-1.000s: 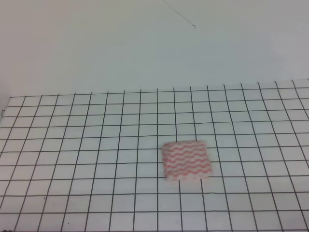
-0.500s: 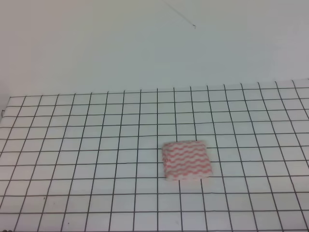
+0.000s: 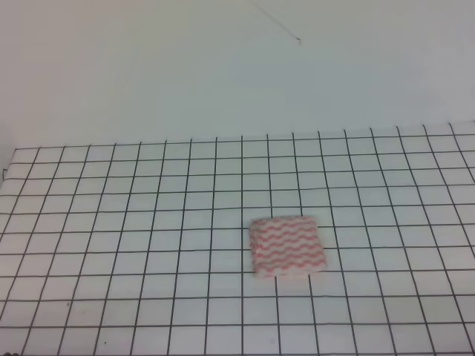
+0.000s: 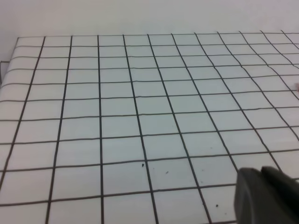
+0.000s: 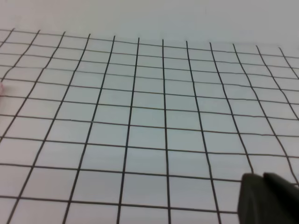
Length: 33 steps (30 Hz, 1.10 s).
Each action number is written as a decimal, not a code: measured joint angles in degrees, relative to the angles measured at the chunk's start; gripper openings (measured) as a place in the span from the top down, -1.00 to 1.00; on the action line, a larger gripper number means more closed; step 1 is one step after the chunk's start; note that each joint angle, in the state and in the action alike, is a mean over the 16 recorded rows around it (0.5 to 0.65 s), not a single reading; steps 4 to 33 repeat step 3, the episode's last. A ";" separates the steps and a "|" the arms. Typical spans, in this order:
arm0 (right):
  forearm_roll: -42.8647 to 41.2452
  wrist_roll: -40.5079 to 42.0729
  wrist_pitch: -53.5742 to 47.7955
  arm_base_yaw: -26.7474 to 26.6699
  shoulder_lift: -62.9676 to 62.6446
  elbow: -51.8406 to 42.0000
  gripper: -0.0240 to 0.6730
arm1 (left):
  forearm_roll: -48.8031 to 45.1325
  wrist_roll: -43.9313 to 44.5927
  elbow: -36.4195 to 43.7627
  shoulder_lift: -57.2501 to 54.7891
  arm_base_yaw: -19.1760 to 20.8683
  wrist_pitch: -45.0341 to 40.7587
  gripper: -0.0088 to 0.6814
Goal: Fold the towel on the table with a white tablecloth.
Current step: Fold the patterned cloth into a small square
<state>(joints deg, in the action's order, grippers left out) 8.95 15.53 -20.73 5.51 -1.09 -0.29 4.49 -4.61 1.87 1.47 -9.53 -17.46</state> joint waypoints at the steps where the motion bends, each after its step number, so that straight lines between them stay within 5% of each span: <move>1: 0.00 0.00 0.00 0.00 0.00 -0.01 0.94 | 0.00 0.00 0.00 0.00 0.00 0.00 0.97; 33: -0.01 0.00 0.00 0.00 0.00 -0.04 0.94 | 0.00 0.00 0.00 0.00 0.00 0.00 0.97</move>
